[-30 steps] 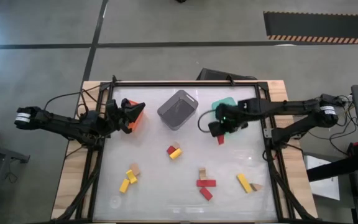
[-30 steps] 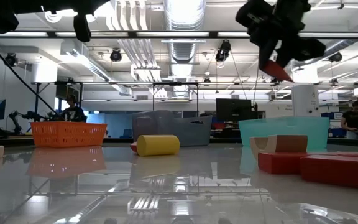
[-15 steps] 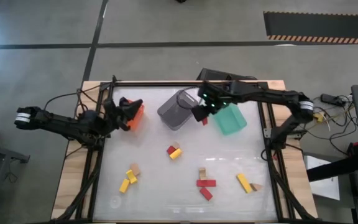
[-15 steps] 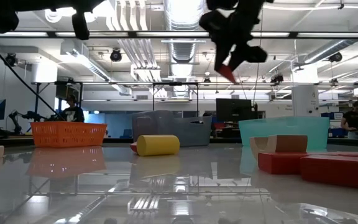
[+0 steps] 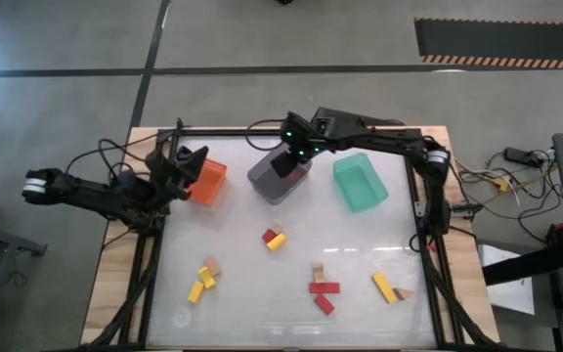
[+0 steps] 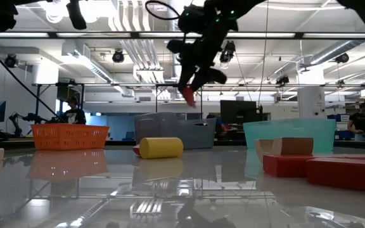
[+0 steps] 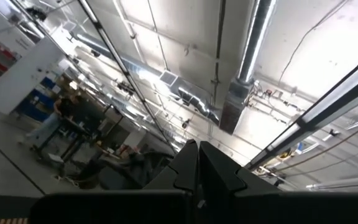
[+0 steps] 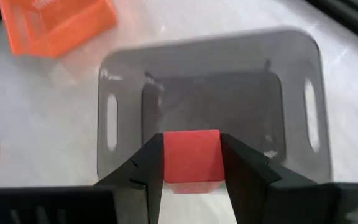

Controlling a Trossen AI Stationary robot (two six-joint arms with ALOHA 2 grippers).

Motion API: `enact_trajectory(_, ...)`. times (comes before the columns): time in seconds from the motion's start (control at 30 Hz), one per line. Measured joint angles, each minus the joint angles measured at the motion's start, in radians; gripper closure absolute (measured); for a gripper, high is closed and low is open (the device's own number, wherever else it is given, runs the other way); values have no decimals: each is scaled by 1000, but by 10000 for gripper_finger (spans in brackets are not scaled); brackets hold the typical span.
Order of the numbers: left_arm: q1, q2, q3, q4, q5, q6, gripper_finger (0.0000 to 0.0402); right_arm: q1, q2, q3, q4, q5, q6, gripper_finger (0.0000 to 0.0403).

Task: Sort & place blocks by color
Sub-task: Put the red block into the orange bin

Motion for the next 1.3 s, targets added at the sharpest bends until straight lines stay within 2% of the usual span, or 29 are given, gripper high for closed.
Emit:
enact_trajectory(0.4,0,-37,-2,-3,-46,29,402,-10,202,158,20,0,-64,282)
enact_trajectory(0.6,0,-37,-2,-3,-46,39,402,-10,293,250,-66,0,-92,279)
enact_trajectory(1.3,0,-17,-5,-4,-99,45,402,-10,313,230,-94,-11,-100,274)
